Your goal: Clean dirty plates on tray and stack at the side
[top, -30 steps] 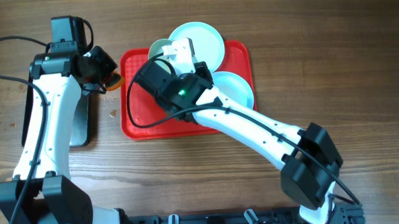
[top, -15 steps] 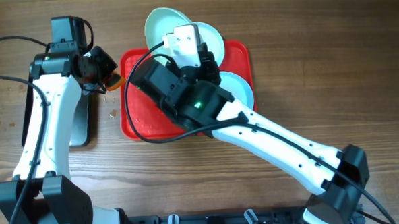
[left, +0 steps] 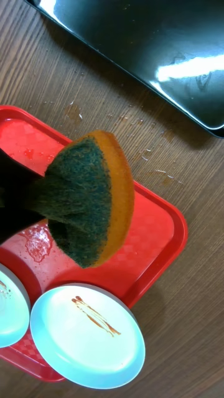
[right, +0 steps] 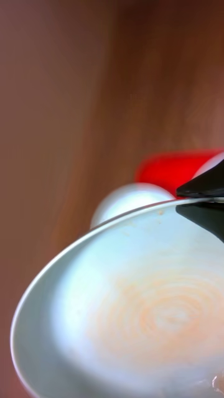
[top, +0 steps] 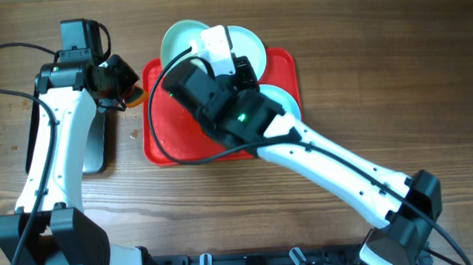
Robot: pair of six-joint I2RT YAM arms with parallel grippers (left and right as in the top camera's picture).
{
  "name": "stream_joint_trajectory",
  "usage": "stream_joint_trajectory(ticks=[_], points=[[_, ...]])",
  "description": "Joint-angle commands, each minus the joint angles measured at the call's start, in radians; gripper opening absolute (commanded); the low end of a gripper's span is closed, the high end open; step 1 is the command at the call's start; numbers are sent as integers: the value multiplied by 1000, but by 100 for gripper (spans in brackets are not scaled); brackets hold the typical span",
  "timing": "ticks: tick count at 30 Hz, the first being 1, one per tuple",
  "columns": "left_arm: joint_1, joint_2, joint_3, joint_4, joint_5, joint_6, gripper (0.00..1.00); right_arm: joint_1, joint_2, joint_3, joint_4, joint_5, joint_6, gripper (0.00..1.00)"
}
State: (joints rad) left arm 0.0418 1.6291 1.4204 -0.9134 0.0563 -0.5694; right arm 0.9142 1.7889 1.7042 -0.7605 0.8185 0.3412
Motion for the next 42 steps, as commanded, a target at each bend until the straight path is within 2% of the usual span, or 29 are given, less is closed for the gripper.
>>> stream_joint_trajectory(ticks=[1, 3, 5, 8, 12, 15, 20, 26, 35, 36, 37, 38, 39, 42], points=[[7, -7, 10, -1, -13, 15, 4, -121, -27, 0, -51, -451, 145, 4], [7, -7, 10, -1, -13, 15, 4, -203, -27, 0, -79, -560, 155, 4], [7, -7, 10, -1, -13, 15, 4, -346, -27, 0, -117, -706, 152, 5], [7, -7, 10, -1, -13, 15, 4, -517, -27, 0, -156, -826, 126, 4], [7, -7, 10, -1, -13, 15, 4, -710, -26, -14, -190, -835, 103, 4], [7, -7, 10, -2, -13, 15, 4, -873, -25, -89, -193, -835, 105, 4], [7, -7, 10, -2, -13, 15, 4, -1051, -23, -322, -50, -836, 107, 4], [7, -7, 10, -2, -13, 15, 4, -1103, -6, -496, 138, -835, 106, 4], [7, -7, 10, -12, -13, 15, 4, -1105, 3, -613, 147, -792, 158, 5], [7, -7, 10, -12, -13, 15, 4, -1105, 3, -613, 147, -792, 156, 10], [7, -7, 10, -12, -13, 15, 4, -1105, 3, -613, 151, -792, 156, 23], [7, -7, 10, -12, -13, 15, 4, -1105, 3, -613, 159, -797, 158, 48], [7, -7, 10, -12, -13, 15, 4, -1105, 3, -610, 167, -826, 158, 57], [7, -7, 10, -12, -13, 15, 4, -1104, -1, -547, 146, -1006, 150, 58]])
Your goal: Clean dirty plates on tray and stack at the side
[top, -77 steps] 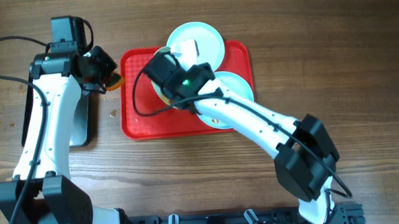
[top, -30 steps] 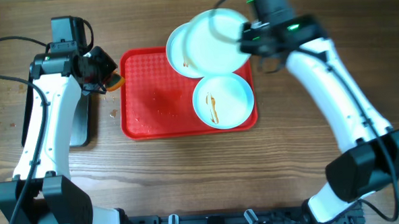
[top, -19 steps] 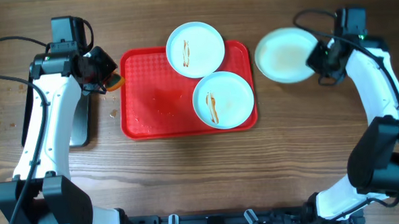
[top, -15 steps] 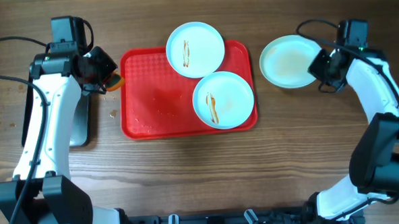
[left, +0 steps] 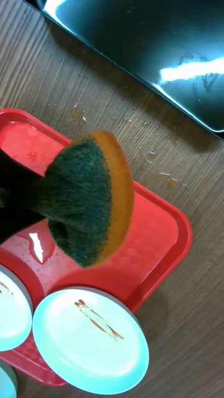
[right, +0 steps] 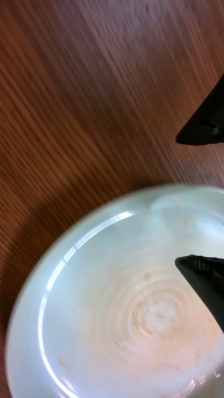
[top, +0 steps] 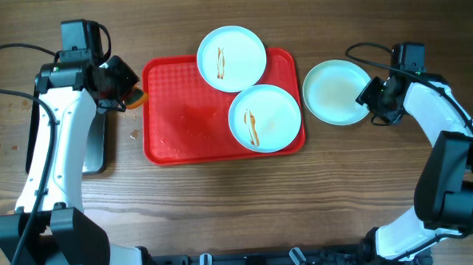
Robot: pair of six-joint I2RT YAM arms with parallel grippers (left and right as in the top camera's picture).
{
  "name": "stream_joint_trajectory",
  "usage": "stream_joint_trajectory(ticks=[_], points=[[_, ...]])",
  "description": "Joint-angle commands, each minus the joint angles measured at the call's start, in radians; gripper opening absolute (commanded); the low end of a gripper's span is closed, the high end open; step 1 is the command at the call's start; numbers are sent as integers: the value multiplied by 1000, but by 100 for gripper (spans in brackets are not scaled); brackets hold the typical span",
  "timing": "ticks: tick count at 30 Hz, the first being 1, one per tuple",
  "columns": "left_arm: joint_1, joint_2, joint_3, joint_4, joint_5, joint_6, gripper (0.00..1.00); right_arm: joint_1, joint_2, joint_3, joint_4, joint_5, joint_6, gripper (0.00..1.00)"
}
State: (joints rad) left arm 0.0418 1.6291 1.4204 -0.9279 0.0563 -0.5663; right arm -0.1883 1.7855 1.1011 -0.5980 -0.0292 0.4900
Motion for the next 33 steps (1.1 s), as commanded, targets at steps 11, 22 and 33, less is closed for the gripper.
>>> stream_joint_trajectory(ticks=[11, 22, 33], points=[[6, -7, 10, -5, -12, 12, 4, 245, -14, 130, -157, -371, -159, 48], [6, -7, 10, -5, -13, 12, 4, 460, -9, 9, -108, -129, -15, 43], [6, -7, 10, -5, -12, 12, 4, 476, -9, -77, -39, -189, -19, 9]])
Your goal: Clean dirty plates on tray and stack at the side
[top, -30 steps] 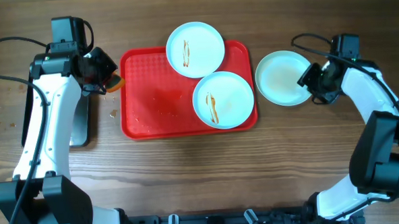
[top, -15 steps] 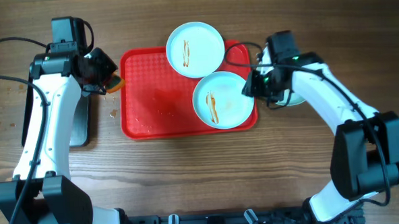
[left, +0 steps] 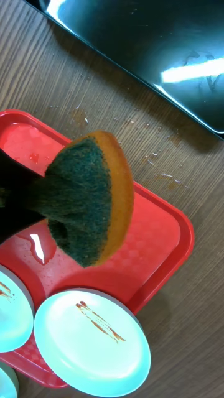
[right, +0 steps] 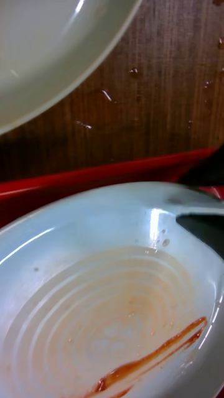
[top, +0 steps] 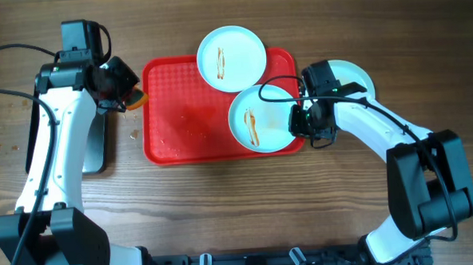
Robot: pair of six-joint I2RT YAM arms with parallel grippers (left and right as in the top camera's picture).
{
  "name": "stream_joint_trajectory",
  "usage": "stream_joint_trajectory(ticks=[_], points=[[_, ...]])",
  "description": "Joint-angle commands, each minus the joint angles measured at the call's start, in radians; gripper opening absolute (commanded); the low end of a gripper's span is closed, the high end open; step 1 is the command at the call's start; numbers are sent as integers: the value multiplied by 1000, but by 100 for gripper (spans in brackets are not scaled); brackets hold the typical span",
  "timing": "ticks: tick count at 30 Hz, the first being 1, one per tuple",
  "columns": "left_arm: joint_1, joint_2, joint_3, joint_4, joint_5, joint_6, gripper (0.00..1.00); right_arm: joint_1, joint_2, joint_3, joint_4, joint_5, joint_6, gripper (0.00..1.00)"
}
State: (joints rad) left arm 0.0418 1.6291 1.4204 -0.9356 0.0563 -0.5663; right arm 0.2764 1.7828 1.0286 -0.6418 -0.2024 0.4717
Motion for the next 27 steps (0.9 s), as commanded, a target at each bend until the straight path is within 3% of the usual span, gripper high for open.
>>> stream_joint_trajectory(ticks=[1, 10, 17, 22, 23, 24, 25, 27], points=[[6, -7, 10, 3, -12, 12, 4, 15, -6, -4, 5, -16, -1, 7], [6, -7, 10, 3, -13, 12, 4, 138, -6, 72, -51, -111, 16, 4], [6, -7, 10, 3, -13, 12, 4, 256, -6, 130, 14, -151, 264, 4], [6, -7, 10, 3, -12, 12, 4, 368, -6, 130, 119, -32, 401, 5], [6, -7, 10, 3, -12, 12, 4, 384, -6, 130, 137, -17, 406, 13], [6, -7, 10, 3, -12, 12, 4, 397, -6, 130, 154, -15, 399, 31], [6, -7, 10, 3, -12, 12, 4, 402, -6, 130, 157, -15, 396, 42], [6, -7, 10, 3, -12, 12, 4, 397, -6, 132, 129, -57, 338, 53]])
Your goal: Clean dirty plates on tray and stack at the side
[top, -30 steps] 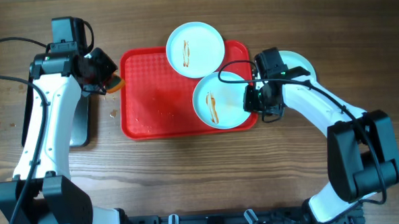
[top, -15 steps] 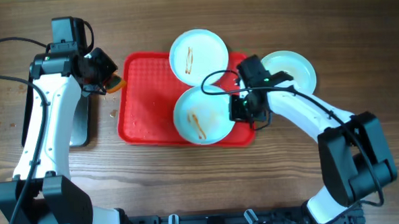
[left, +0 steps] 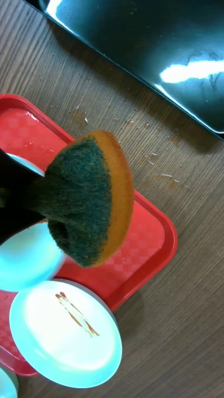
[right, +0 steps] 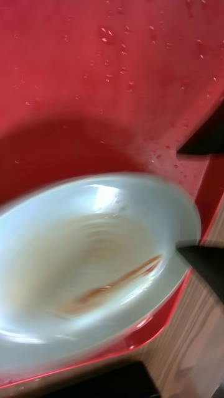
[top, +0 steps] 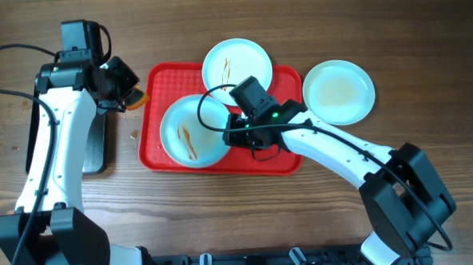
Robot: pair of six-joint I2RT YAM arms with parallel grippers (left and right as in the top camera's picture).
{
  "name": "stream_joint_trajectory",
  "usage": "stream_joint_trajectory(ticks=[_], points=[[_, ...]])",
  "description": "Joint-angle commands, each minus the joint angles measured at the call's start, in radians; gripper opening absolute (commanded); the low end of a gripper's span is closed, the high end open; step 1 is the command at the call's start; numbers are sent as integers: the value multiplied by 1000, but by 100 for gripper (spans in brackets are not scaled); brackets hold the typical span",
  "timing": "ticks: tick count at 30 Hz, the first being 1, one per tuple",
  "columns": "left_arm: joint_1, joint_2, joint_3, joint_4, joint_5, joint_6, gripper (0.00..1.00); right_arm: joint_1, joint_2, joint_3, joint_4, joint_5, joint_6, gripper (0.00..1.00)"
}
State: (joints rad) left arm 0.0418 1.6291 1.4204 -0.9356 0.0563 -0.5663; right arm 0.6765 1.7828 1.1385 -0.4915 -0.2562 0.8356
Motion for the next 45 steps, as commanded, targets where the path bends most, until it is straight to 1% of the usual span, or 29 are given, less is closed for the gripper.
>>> stream_joint_trajectory(ticks=[1, 3, 6, 7, 10, 11, 13, 17, 19, 22, 23, 24, 26, 28, 30, 36, 39, 40, 41, 42, 43, 44, 45], points=[[6, -7, 10, 3, -12, 12, 4, -13, -9, 29, -56, -11, -40, 53], [6, -7, 10, 3, -13, 12, 4, -57, -27, 50, -151, -3, -98, 51], [6, -7, 10, 3, -13, 12, 4, -175, -102, 55, -273, 5, -219, 51], [6, -7, 10, 3, -13, 12, 4, -236, -126, 55, -330, 20, -304, 52], [6, -7, 10, 3, -13, 12, 4, -329, -124, 37, -397, 70, -440, 53], [6, -7, 10, 3, -13, 12, 4, -342, -121, 24, -396, 74, -467, 53], [6, -7, 10, 3, -13, 12, 4, -351, -109, -18, -369, 109, -496, 50], [6, -7, 10, 3, -13, 12, 4, -351, -67, -75, -308, 160, -494, 43], [6, -7, 10, 3, -13, 12, 4, -351, -50, -101, -274, 215, -494, 43], [6, -7, 10, 3, -13, 12, 4, -349, -25, -135, -188, 211, -496, 42], [6, -7, 10, 3, -13, 12, 4, -349, -14, -141, -161, 204, -496, 39], [6, -7, 10, 3, -13, 12, 4, -349, -3, -146, -134, 203, -496, 32], [6, -7, 10, 3, -13, 12, 4, -349, 18, -152, -98, 204, -496, 23], [6, -7, 10, 3, -13, 12, 4, -349, 31, -152, -67, 204, -495, 11], [6, -7, 10, 3, -13, 12, 4, -349, 32, -151, -28, 204, -495, 5], [6, -7, 10, 3, -13, 12, 4, -349, 32, -150, 110, 212, -495, 4], [6, -7, 10, 3, -13, 12, 4, -349, 31, -128, 98, 211, -495, 6], [6, -7, 10, 3, -13, 12, 4, -349, 29, -105, 72, 206, -496, 12], [6, -7, 10, 3, -13, 12, 4, -349, 25, -66, 29, 198, -496, 27], [6, -7, 10, 3, -13, 12, 4, -349, 20, -21, -12, 177, -497, 31], [6, -7, 10, 3, -13, 12, 4, -349, 19, 33, -49, 132, -497, 31], [6, -7, 10, 3, -13, 12, 4, -349, 18, 84, -72, 61, -496, 32], [6, -7, 10, 6, -13, 12, 4, -345, 18, 125, -76, -24, -491, 36]])
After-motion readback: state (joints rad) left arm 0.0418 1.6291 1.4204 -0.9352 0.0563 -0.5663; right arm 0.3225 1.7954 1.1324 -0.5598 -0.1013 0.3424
